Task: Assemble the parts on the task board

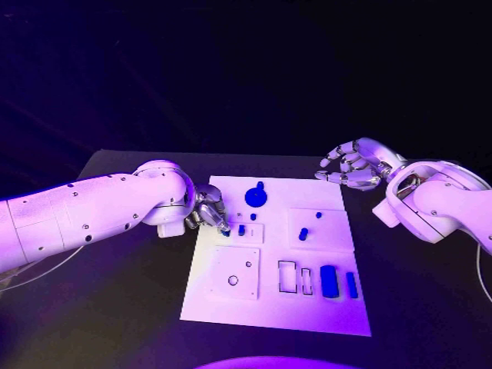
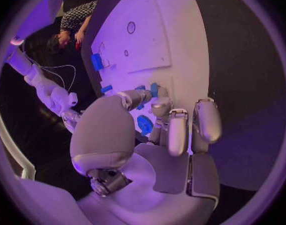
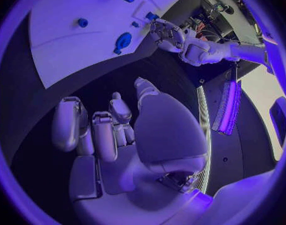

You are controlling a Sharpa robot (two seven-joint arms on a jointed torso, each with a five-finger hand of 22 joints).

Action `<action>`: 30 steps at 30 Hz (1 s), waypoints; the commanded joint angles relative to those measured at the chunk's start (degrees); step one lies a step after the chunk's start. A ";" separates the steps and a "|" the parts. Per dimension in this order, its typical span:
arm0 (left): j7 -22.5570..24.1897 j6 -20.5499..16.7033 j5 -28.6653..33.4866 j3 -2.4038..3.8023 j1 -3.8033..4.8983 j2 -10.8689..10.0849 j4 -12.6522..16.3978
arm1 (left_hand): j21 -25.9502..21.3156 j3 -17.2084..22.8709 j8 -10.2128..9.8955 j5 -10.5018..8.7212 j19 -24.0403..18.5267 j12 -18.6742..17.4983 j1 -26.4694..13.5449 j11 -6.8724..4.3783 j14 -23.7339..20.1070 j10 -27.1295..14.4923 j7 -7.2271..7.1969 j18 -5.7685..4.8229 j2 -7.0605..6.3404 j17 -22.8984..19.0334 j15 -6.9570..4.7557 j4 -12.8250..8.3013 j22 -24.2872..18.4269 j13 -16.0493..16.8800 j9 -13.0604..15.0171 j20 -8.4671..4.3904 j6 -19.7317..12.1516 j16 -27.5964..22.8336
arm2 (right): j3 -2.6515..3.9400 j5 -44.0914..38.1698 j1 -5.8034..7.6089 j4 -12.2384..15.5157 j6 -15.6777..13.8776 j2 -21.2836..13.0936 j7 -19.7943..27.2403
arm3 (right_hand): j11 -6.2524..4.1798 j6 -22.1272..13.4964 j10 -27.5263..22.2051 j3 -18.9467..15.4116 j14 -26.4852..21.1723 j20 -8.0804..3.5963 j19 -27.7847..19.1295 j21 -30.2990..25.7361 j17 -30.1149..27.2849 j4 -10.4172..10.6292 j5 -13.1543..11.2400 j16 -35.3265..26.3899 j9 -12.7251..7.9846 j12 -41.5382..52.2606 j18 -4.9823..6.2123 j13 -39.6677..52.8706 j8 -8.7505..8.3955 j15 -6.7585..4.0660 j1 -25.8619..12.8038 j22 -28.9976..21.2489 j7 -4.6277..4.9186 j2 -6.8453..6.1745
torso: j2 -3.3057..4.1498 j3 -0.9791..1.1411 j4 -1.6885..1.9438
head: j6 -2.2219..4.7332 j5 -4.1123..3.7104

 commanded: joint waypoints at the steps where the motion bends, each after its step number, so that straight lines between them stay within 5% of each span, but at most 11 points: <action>1: -0.18 0.75 -0.11 -0.14 -0.16 0.27 0.11 | 0.41 9.16 0.18 0.44 0.50 0.20 -0.63 0.03 4.29 0.46 -0.55 -0.78 0.07 8.80 -0.36 -9.55 0.09 0.05 2.06 -0.08 1.11 0.29 | 0.01 -0.44 -0.03 0.03 0.71 0.04 0.49 | 0.07 -0.27 -0.13 0.06 4.59 -0.03 -0.37 -0.23 9.17 0.07 0.14 -0.29 -0.09 -0.02 0.69 0.07 0.32 -0.38 0.47 4.20 -0.07 -0.08 | -0.01 0.01 -0.05 | 0.02 -0.01; 14: -0.11 -2.28 1.30 0.01 -0.33 -1.10 1.10 | 0.50 9.30 0.27 1.34 0.65 0.04 -0.81 -0.11 4.27 0.52 -0.69 -0.81 0.06 8.72 -0.48 -9.74 0.29 -0.08 2.12 -0.17 1.29 0.25 | 0.02 -0.44 -0.03 0.10 0.58 -0.09 0.55 | 0.07 -0.27 -0.19 0.05 4.57 -0.03 -0.45 -0.42 9.09 0.13 0.15 -0.34 -0.14 -0.08 0.73 -0.03 0.37 -0.38 0.35 4.11 -0.07 -0.05 | 0.00 -0.01 -0.05 | 0.05 -0.09; 23: 1.84 -8.23 2.12 0.15 -0.42 -3.23 3.18 | 0.71 9.41 0.31 1.61 0.99 0.12 -0.78 -0.19 4.28 0.70 -0.77 -0.90 -0.08 8.76 -0.56 -9.97 0.73 0.08 2.13 -0.24 1.44 0.27 | 0.02 -0.44 -0.03 0.12 0.52 -0.19 0.61 | 0.07 -0.26 -0.12 0.04 4.57 -0.03 -0.42 -0.38 9.08 0.15 0.17 -0.35 -0.17 -0.03 0.71 0.03 0.39 -0.38 0.28 4.14 -0.07 -0.02 | 0.01 0.00 0.01 | -0.04 -0.18; 30: 4.23 -12.22 1.34 0.22 -1.42 -4.67 5.13 | 0.83 9.48 0.34 1.69 1.18 0.17 -0.77 -0.25 4.26 0.84 -0.83 -0.95 -0.20 8.68 -0.61 -10.07 0.96 0.17 2.13 -0.28 1.58 0.24 | 0.02 -0.44 -0.03 0.17 0.51 -0.31 0.60 | 0.07 -0.26 -0.14 0.04 4.57 -0.03 -0.44 -0.42 9.07 0.17 0.18 -0.36 -0.17 -0.04 0.72 0.00 0.40 -0.38 0.25 4.12 -0.07 0.00 | 0.00 0.03 0.03 | -0.19 -0.16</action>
